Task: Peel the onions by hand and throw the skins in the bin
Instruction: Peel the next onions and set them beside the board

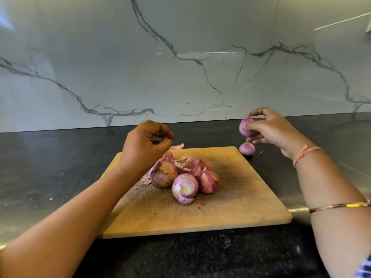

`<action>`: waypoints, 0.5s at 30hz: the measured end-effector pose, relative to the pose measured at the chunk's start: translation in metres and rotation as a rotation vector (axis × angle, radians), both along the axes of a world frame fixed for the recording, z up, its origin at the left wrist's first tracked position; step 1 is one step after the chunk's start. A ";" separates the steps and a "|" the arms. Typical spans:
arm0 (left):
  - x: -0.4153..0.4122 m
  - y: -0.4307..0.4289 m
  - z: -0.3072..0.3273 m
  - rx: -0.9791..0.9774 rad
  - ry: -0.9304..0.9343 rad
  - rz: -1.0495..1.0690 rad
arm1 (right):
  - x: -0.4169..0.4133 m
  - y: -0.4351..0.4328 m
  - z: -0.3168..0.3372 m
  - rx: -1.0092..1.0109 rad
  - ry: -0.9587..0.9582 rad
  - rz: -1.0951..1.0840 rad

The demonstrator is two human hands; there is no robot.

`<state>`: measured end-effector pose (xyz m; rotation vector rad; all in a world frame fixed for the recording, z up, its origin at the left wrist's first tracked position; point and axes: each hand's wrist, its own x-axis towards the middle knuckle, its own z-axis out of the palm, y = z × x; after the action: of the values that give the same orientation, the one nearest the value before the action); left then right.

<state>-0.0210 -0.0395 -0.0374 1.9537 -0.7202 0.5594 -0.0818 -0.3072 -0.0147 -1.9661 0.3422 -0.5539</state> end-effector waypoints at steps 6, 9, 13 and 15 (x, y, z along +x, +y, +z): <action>-0.001 0.001 -0.001 -0.082 0.070 -0.021 | -0.002 -0.010 -0.005 -0.239 0.373 -0.039; -0.001 0.001 -0.001 -0.103 0.077 -0.028 | 0.000 -0.008 -0.008 -0.185 0.476 -0.019; 0.001 0.001 -0.002 -0.094 0.066 -0.009 | 0.002 -0.005 -0.012 -0.208 0.509 -0.026; 0.003 0.001 -0.003 -0.079 0.069 0.013 | 0.002 -0.005 -0.013 -0.225 0.522 -0.015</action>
<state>-0.0177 -0.0381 -0.0405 1.8960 -0.6328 0.5182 -0.0793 -0.3125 -0.0274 -2.3157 0.6401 -0.0772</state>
